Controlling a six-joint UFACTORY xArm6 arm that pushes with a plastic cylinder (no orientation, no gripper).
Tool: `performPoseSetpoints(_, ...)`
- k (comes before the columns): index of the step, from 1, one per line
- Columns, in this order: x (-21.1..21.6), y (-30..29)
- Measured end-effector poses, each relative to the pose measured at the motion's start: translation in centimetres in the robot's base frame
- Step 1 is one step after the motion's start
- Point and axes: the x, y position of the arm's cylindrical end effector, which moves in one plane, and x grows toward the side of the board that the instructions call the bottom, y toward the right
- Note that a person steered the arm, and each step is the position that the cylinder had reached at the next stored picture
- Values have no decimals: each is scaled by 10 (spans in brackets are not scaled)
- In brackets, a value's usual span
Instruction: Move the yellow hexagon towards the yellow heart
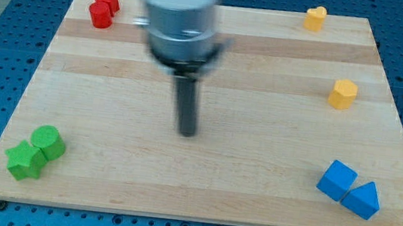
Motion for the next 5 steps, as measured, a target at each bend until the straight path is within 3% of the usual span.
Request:
performPoseSetpoints(1, -16, 99)
performPoseSetpoints(3, -37, 222)
performPoseSetpoints(5, -87, 227)
